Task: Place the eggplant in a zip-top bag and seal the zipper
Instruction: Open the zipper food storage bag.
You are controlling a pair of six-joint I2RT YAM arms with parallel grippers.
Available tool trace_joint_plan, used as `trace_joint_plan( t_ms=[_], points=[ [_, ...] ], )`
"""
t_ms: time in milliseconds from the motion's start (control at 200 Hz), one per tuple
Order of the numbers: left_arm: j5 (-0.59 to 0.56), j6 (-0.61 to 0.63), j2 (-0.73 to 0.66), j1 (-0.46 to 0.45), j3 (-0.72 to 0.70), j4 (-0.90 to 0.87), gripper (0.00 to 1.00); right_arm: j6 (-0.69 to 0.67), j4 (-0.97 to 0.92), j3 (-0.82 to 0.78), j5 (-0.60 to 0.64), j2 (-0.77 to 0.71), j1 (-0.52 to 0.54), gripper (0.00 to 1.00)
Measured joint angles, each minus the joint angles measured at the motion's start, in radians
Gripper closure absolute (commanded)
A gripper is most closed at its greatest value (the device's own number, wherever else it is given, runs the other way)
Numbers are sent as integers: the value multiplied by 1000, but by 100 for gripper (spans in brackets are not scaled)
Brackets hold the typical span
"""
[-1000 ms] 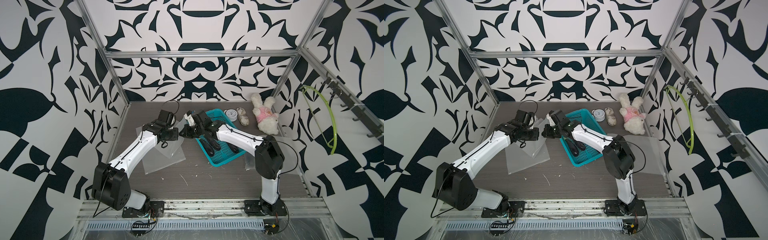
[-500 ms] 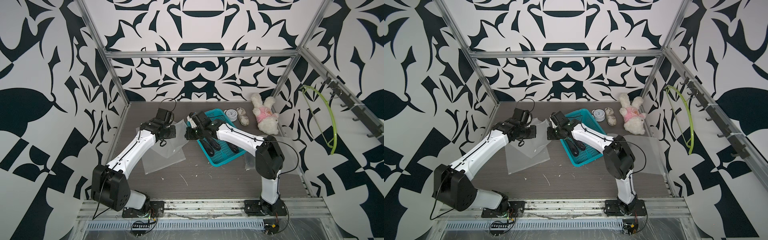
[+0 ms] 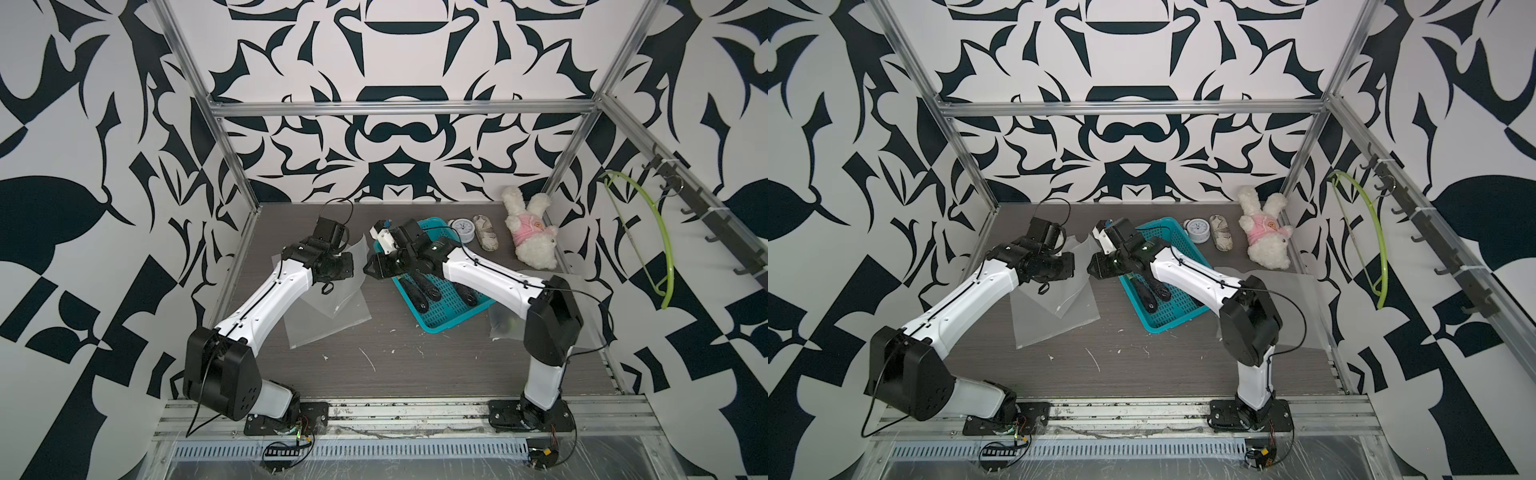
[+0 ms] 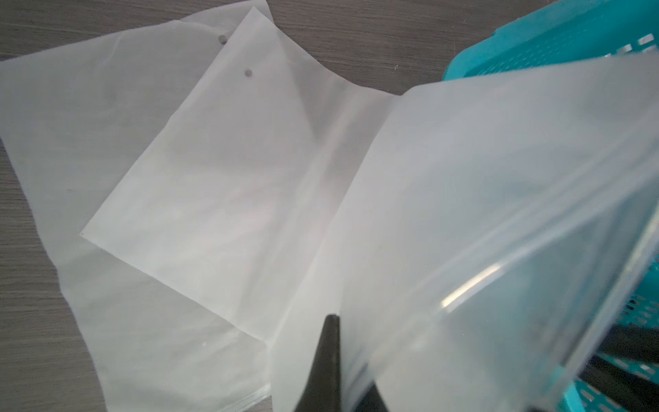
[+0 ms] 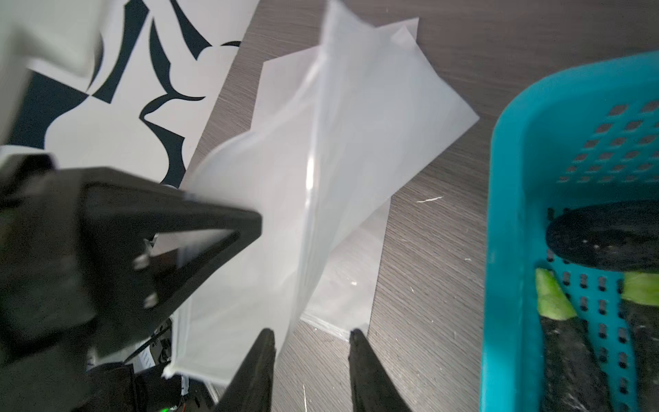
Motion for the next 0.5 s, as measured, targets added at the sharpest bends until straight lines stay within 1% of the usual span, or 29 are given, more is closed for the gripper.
trace_joint_plan(
  t_ms=[135, 255, 390, 500],
  points=[
    [0, -9, 18, 0, 9, -22, 100, -76, 8, -55, -8, -100, -51, 60],
    [-2, -12, 63, 0, 59, -61, 100, -139, 10, -117, -16, -163, -151, 58],
    [-10, -26, 84, 0, 80, -89, 100, -218, 9, -202, -4, -187, -256, 50],
    [-19, -40, 84, 0, 80, -95, 100, -288, -2, -269, 2, -184, -297, 48]
  ],
)
